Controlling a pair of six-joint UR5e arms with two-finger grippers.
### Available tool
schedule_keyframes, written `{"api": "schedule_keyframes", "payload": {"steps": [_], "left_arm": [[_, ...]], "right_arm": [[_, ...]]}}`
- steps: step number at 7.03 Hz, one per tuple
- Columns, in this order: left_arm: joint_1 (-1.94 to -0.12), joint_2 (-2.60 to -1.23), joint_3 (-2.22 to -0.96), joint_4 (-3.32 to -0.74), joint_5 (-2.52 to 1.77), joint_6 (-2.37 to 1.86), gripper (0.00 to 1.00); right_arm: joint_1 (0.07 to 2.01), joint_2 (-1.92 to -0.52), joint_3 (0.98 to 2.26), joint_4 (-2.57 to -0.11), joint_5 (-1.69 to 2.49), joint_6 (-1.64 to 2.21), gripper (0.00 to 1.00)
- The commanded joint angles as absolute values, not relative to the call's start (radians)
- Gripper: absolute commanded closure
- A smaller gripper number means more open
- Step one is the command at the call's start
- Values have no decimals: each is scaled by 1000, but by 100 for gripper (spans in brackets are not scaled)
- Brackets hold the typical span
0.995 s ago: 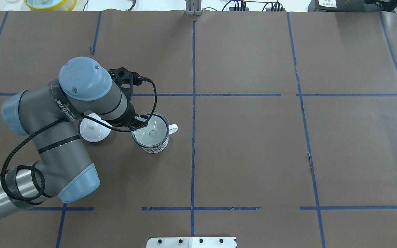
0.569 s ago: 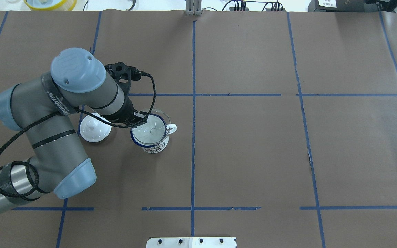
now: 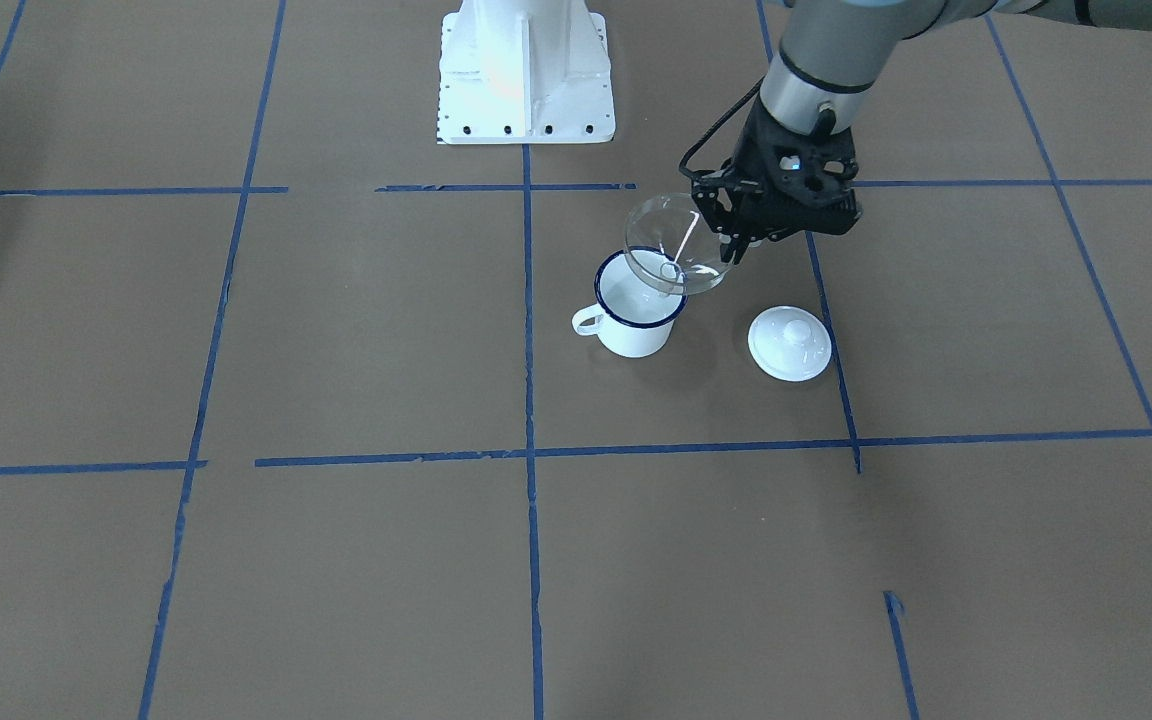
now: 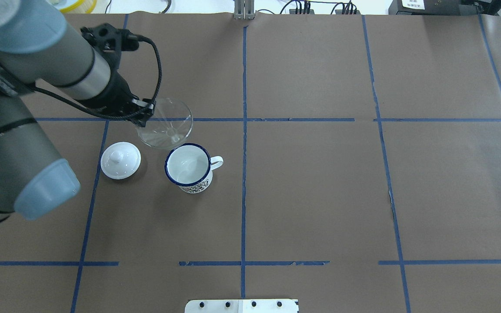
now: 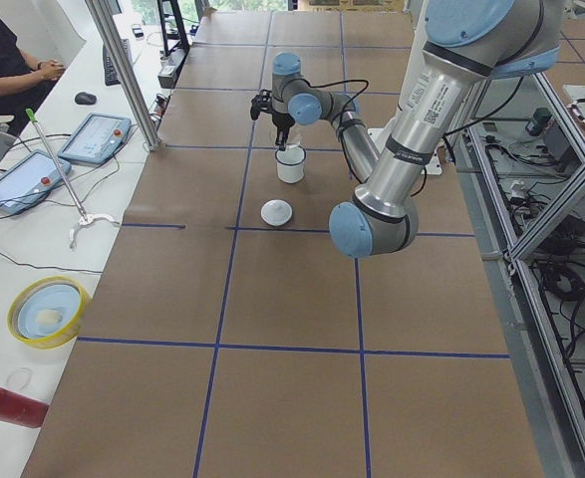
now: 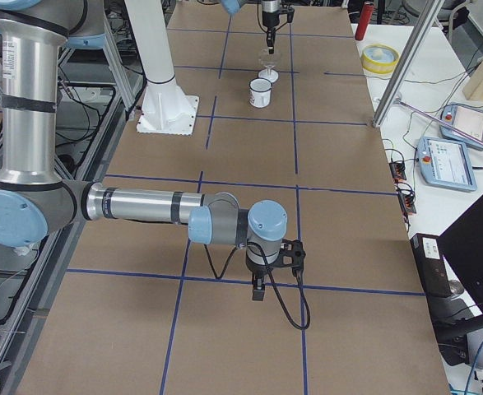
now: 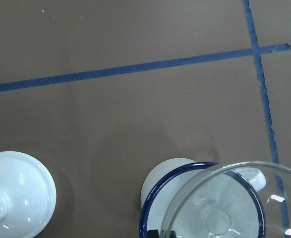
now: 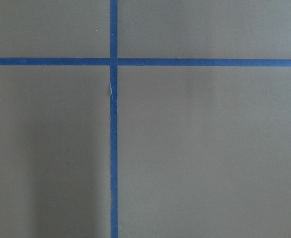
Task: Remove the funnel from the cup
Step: 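Lift the funnel out of the mug with the left gripper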
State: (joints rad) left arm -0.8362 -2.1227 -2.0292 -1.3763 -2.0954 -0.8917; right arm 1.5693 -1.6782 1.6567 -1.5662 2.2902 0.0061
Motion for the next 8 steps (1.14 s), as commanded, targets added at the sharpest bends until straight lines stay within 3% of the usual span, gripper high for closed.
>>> {"api": "schedule_keyframes", "payload": {"steps": [1, 6, 8], "left_arm": [[-954, -2126, -2057, -1429, -2157, -851, 100], [-957, -1993, -1737, -2203, -1820, -905, 100], [-931, -1987, -1550, -2459, -1621, -976, 100]], "right_arm": [[1569, -1678, 1657, -1566, 2290, 6, 0], [1569, -1678, 1657, -1566, 2290, 6, 0], [1569, -1678, 1657, -1566, 2290, 6, 0]]}}
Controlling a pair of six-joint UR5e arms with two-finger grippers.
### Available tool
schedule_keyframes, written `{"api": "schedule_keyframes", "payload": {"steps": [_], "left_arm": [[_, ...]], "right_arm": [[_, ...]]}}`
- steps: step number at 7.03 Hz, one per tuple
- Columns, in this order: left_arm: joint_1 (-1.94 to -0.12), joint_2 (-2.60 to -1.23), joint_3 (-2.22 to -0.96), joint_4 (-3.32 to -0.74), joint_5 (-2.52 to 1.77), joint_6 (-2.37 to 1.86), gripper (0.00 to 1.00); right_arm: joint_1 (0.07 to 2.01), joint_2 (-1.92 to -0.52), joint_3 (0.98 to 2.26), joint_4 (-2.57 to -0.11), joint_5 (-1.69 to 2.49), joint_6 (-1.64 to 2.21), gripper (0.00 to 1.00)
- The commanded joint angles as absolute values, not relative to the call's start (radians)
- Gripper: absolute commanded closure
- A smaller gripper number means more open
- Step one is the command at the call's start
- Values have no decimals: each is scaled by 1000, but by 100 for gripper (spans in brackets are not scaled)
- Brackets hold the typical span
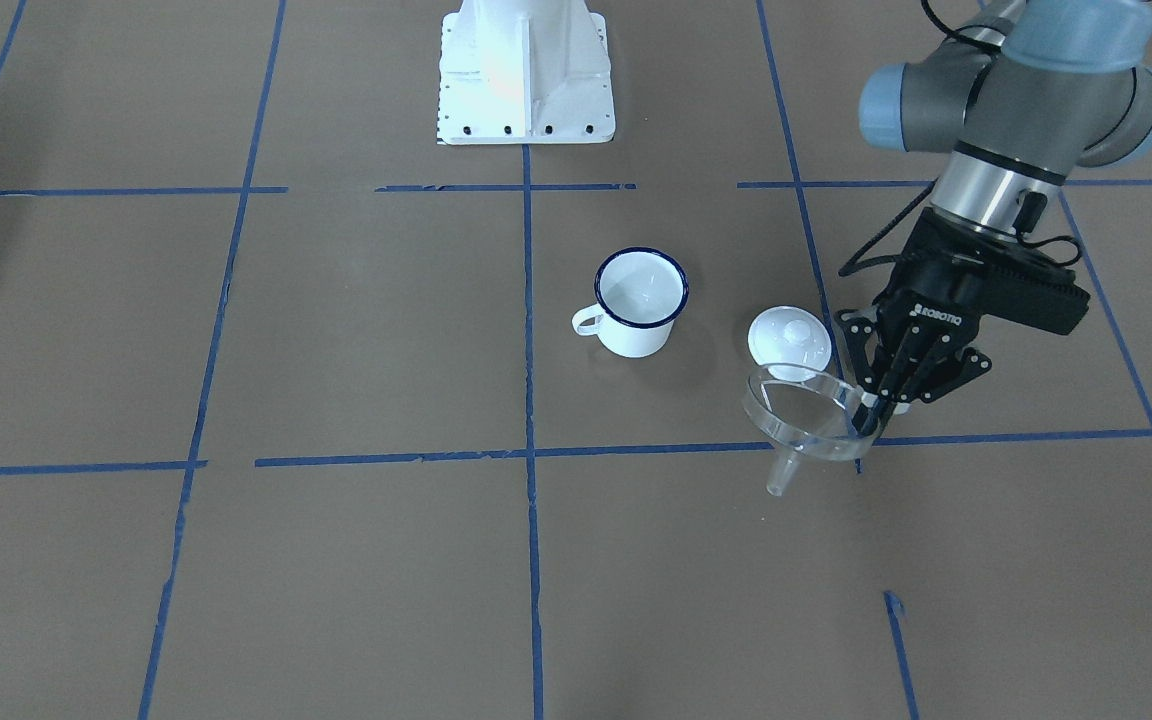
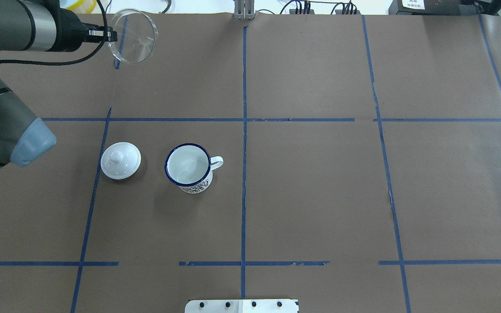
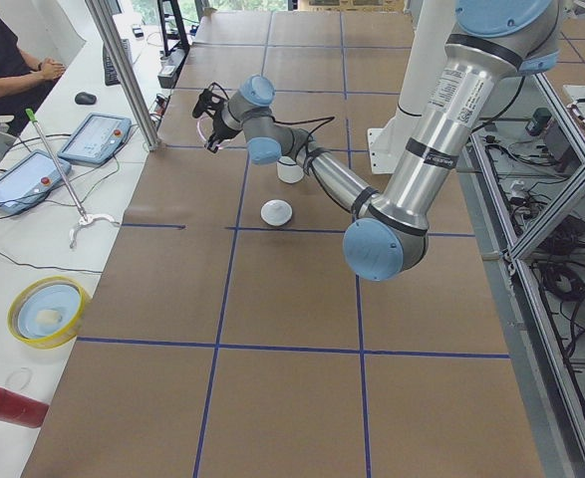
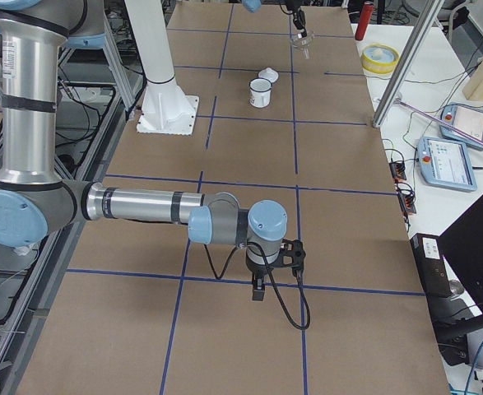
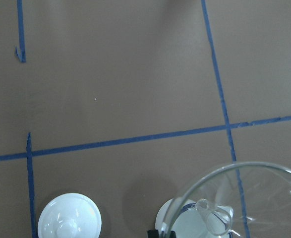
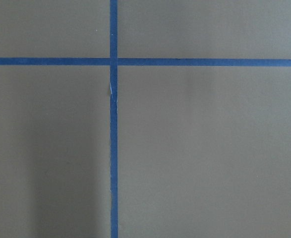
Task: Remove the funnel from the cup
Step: 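Lift the funnel out of the mug with the left gripper, then lower the funnel onto the table farther from the robot than the lid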
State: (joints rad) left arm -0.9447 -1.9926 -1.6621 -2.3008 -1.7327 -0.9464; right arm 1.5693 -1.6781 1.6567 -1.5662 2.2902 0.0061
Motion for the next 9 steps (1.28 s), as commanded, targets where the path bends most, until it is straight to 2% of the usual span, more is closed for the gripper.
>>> {"api": "schedule_keyframes", "payload": {"steps": [1, 3, 5, 9], "left_arm": [[-896, -1980, -1469, -2576, -1542, -1004, 100], [-713, -1958, -1361, -2757, -1241, -1032, 100], [-611, -1954, -1287, -2831, -1093, -1034, 100], [-601, -1960, -1212, -2841, -1058, -1054, 100]], "right_arm": [[1569, -1678, 1657, -1566, 2290, 6, 0], [1569, -1678, 1657, -1566, 2290, 6, 0], [1569, -1678, 1657, -1566, 2290, 6, 0], [1569, -1678, 1657, -1566, 2290, 6, 0]]}}
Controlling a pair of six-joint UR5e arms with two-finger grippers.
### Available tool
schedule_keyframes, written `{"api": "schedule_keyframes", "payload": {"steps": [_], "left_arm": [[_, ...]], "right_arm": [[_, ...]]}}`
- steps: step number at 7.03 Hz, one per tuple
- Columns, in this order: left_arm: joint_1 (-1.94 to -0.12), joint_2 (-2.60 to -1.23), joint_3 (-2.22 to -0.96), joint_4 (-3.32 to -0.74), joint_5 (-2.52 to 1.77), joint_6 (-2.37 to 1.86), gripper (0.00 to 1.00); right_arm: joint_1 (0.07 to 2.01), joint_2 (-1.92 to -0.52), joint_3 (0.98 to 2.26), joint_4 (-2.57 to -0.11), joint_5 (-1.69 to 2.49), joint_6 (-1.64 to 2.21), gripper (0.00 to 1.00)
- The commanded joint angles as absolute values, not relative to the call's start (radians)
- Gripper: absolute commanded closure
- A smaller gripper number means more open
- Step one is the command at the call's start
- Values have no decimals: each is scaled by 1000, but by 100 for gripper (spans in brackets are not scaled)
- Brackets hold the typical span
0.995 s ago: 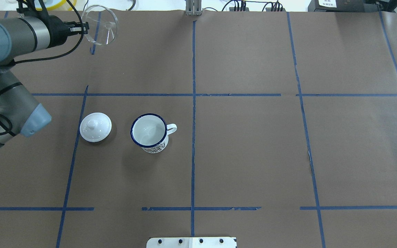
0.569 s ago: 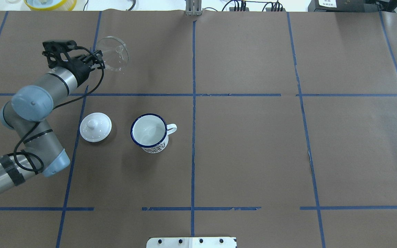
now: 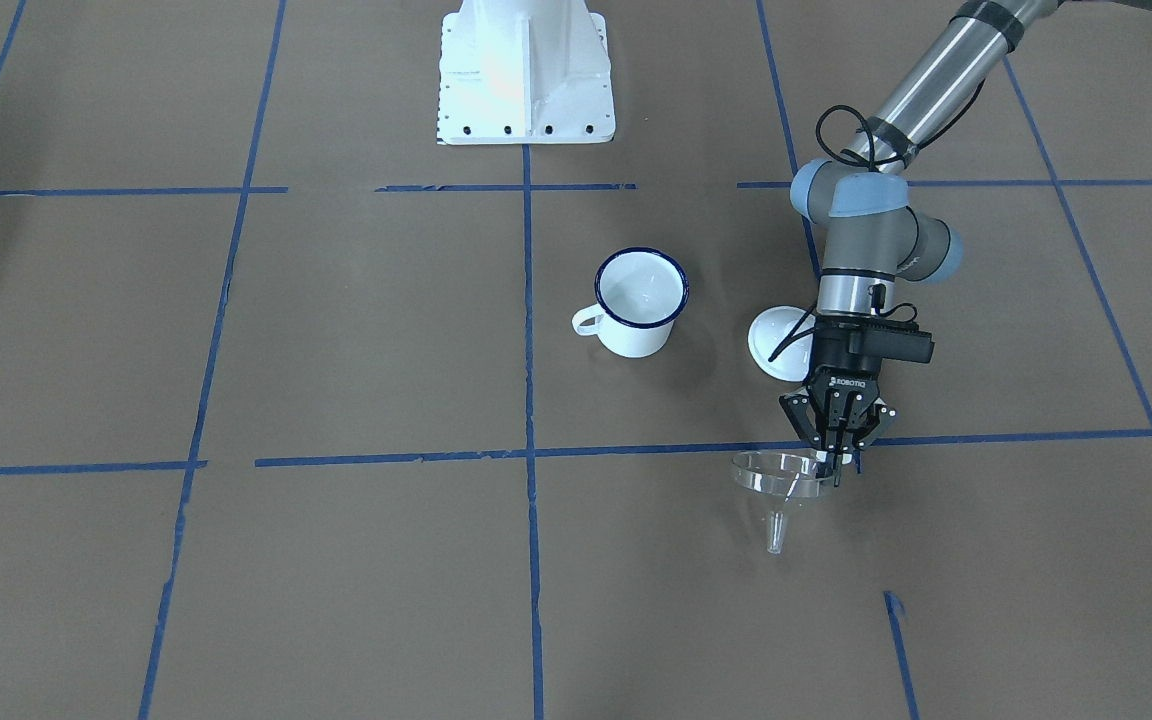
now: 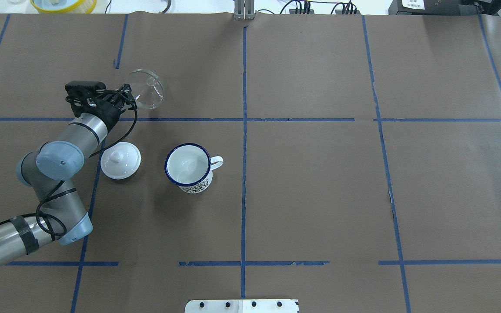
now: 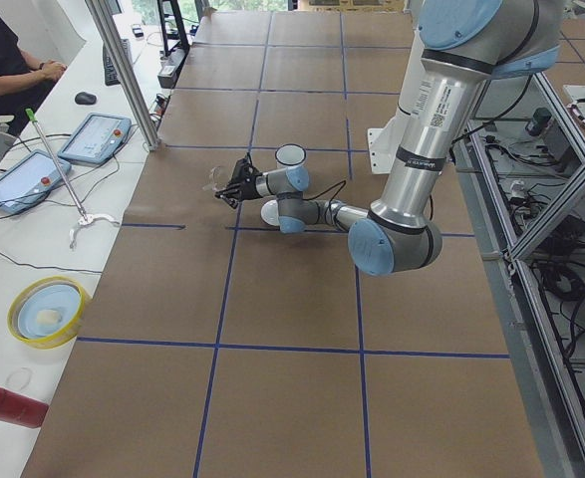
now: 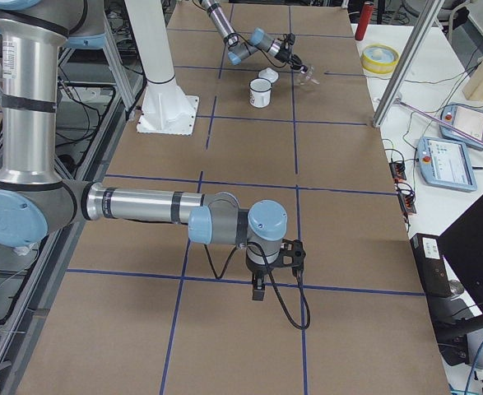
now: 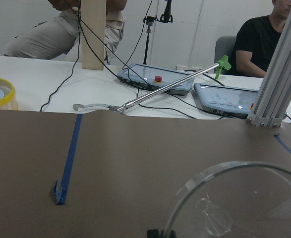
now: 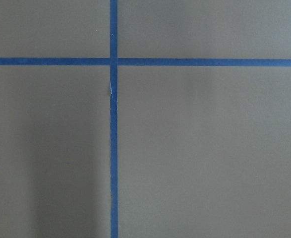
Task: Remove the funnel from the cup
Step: 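Lower the funnel onto the table farther from the robot than the lid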
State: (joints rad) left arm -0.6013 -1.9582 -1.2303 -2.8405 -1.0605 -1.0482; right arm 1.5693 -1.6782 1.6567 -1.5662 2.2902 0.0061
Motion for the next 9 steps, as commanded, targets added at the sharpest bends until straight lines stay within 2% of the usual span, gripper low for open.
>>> {"api": "schedule_keyframes", "payload": {"steps": [1, 3, 4, 5, 8, 9], "left_arm": [[-606, -1960, -1204, -2839, -1058, -1054, 100], [-617, -1962, -1183, -2839, -1060, -1054, 100], [-618, -1963, -1183, -2839, -1061, -1054, 58], [-618, -1963, -1183, -2839, -1060, -1052, 1], [-630, -1963, -1198, -2842, -1078, -1046, 0], [-643, -1956, -1265, -2838, -1176, -1028, 0]], "right_arm": [[1569, -1678, 1657, -1566, 2290, 6, 0], [1569, -1678, 1657, -1566, 2290, 6, 0], [1569, -1678, 1657, -1566, 2290, 6, 0], [1569, -1678, 1657, -1566, 2290, 6, 0], [1569, -1677, 1657, -1566, 2290, 6, 0], [1569, -1678, 1657, -1566, 2290, 6, 0]]}}
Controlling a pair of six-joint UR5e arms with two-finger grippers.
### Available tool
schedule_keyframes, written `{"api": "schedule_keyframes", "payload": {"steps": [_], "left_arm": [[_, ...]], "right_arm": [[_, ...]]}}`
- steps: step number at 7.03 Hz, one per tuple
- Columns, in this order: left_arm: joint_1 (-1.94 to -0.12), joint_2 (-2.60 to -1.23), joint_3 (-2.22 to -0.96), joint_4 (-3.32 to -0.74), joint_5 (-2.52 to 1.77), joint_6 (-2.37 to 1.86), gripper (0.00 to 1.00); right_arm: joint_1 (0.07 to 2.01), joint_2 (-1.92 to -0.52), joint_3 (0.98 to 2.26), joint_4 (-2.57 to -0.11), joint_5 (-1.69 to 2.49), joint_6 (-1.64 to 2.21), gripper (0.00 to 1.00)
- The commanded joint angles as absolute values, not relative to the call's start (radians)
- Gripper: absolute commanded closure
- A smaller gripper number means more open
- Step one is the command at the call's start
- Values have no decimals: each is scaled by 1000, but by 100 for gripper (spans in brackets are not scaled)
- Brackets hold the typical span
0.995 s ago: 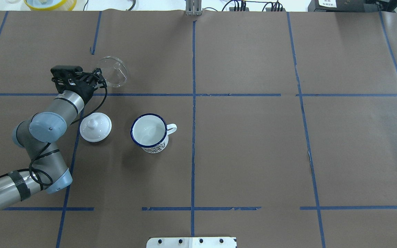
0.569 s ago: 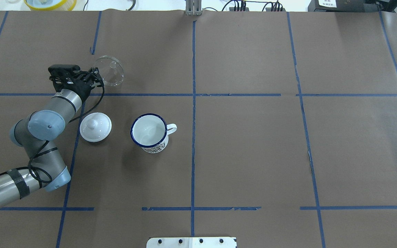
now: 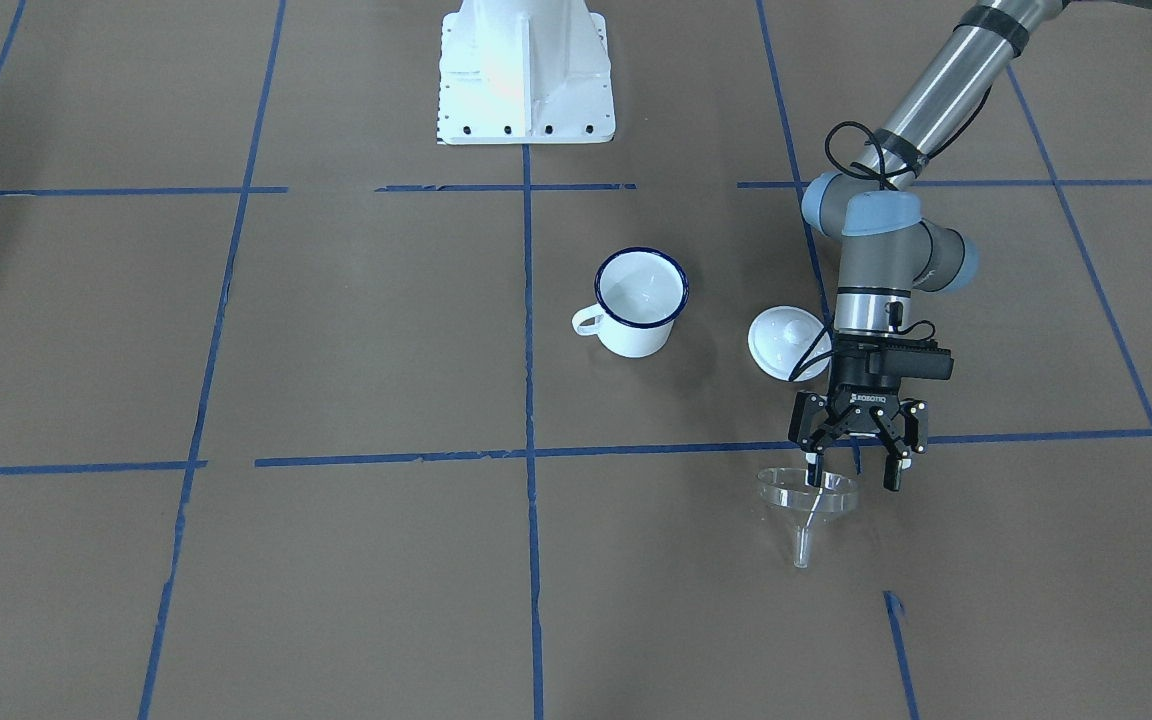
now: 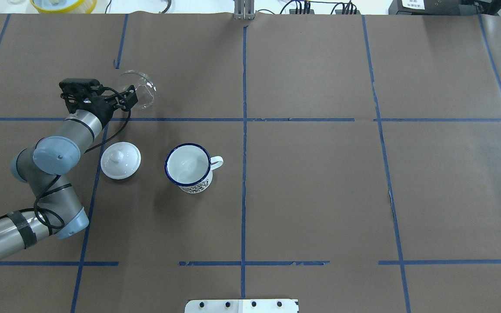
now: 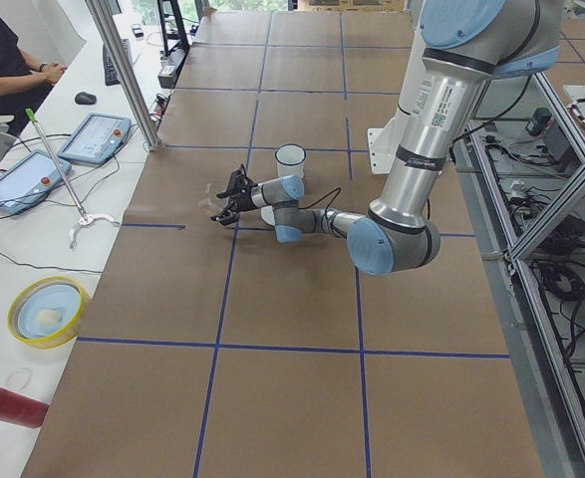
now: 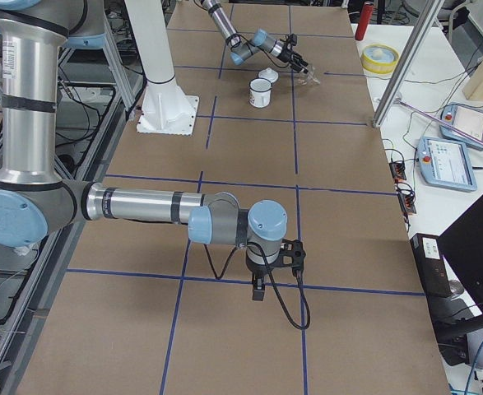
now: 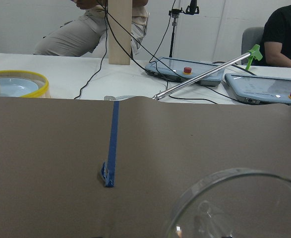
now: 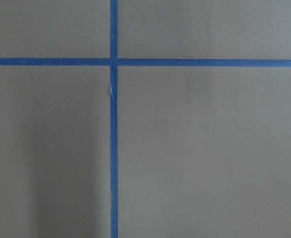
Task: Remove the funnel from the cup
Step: 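Lower the funnel onto the table farther from the robot than the lid, then open the left gripper and draw back from the funnel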
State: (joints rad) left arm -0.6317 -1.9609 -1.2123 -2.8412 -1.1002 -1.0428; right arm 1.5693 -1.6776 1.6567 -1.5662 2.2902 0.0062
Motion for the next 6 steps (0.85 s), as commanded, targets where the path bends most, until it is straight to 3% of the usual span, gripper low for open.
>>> {"api": "schedule_keyframes", "payload": {"steps": [1, 4, 6], "left_arm": [[-650, -1883, -1348, -2835, -1216, -999, 0], [-650, -1613, -1662, -2724, -1311, -999, 0], [-656, -1609, -1867, -2386, -1471, -1012, 0]], "right_arm": [[1569, -1677, 1657, -1566, 2290, 6, 0], [1569, -1678, 1657, -1566, 2290, 6, 0], [1569, -1678, 1657, -1566, 2290, 6, 0]]}}
